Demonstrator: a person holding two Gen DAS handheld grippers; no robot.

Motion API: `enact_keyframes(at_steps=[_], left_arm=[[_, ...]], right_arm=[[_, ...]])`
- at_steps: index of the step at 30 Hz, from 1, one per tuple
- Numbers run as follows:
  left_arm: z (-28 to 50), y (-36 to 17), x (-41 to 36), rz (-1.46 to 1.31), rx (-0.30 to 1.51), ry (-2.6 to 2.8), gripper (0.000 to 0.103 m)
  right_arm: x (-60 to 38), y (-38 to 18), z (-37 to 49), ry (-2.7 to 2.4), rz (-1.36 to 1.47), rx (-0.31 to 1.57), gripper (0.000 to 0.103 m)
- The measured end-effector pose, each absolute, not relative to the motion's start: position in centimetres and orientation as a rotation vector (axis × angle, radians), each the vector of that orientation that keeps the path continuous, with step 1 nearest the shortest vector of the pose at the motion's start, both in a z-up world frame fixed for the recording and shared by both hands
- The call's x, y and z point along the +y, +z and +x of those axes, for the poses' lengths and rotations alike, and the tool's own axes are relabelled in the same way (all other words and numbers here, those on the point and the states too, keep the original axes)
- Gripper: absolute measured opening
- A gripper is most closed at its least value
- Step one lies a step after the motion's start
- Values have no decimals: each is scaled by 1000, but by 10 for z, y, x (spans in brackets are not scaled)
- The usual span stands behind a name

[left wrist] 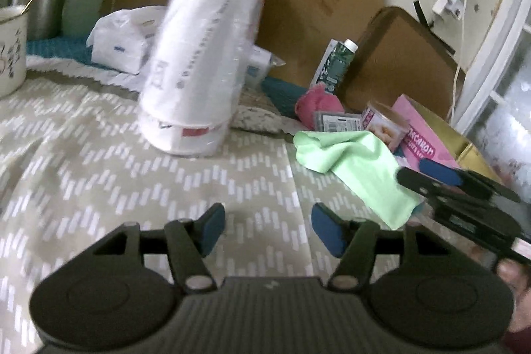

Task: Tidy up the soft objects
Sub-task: 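Release the tape dispenser and return the right gripper to the green cloth, then pinch the green cloth with the right gripper and lift it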

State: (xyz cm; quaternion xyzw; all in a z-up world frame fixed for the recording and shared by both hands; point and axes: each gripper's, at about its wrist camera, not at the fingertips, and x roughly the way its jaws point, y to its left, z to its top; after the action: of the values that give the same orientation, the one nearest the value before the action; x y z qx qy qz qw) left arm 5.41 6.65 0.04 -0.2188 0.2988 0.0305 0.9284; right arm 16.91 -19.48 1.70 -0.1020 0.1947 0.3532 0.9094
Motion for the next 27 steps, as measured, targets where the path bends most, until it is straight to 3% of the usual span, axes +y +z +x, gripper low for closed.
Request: enact_keyframes(at_steps=[3,4,5,8,24,25,26,27], left_arm=[[48,-2,72,-483,598,56,59],[45,-2,74,-491,594,53,59],[43,-2,75,-497,591,52,59],[37,-2,79,-505,579,46,59],[11,-6,109,-591,547,71,63],[9,-6,110,-596,546,66,63],[8,-5,110,-600,546,60,63],[7,-4,110,-602,546,50,63]], right_arm=[[-177,13,175,723,-267,404,50],[-171,12,177,731,-281,413,35],[-165,10,180,741,-294,437,13],[-156,9,177,765,-260,476,4],[-124,21,38,1229,-277,480,8],[-125,21,36,1229,-269,478,15],[-127,22,36,1225,-256,481,31],[-129,22,36,1219,-243,483,41]])
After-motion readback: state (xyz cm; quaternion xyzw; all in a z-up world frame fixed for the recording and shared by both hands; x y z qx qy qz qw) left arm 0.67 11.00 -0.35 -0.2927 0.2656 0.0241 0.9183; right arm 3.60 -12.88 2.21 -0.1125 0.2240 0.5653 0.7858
